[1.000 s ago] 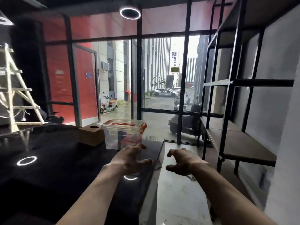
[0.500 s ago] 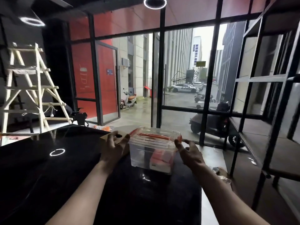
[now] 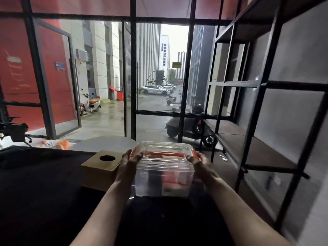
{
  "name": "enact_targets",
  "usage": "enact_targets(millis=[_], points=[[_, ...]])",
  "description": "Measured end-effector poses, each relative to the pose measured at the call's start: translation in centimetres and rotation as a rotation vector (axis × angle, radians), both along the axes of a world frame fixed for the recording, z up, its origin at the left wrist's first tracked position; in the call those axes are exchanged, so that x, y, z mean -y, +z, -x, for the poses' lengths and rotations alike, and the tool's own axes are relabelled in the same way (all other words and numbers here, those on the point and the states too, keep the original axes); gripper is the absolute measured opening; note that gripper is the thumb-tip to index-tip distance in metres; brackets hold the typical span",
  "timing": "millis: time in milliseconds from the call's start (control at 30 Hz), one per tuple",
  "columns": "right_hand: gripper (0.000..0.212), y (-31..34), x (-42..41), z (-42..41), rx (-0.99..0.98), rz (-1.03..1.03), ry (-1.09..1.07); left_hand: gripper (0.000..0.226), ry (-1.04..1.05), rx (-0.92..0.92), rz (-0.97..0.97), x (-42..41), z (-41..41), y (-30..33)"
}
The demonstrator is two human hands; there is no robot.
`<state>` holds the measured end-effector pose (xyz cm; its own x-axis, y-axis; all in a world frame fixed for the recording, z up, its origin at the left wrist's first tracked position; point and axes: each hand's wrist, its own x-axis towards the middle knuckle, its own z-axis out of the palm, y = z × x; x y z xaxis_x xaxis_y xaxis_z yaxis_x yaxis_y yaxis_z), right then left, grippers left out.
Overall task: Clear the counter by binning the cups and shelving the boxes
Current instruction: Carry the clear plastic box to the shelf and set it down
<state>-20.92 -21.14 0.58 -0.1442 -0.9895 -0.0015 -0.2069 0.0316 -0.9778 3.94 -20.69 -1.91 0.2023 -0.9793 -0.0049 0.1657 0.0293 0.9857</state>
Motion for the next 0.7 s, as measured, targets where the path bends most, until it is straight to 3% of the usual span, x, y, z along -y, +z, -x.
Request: enact_targets(millis=[133,300,400,533,633,700], points=[[0.068,1.2,-2.5,-0.5,0.063,0.001,-0.010,0.079,-0.074,-0.026,0.022,-0.3,-0.1,0.6],[0.092,1.4,-5.0,2.2,0.092,0.026,-0.068,0.066,-0.084,0.015,0.092,-3.5,2.7,3.4],[0.078,2.8,-8.2,5.0,0.100,0.033,-0.083,0.047,-0.104,0.039,0.096,-6.4,6.7,5.0],[0.062,3.2,-12.0,11.3,0.048,0.052,-0.146,0.048,-0.118,0.063,0.137,-10.0,13.0,5.7],[0.059,3.1,-15.1,16.9,0.079,0.068,-0.173,0.073,-0.132,0.115,0.132,-12.5,18.7,6.0],[0.063,3.3,-17.3,20.9,0.062,0.071,-0.187,0.077,-0.160,0.153,0.157,-13.7,22.5,5.5]])
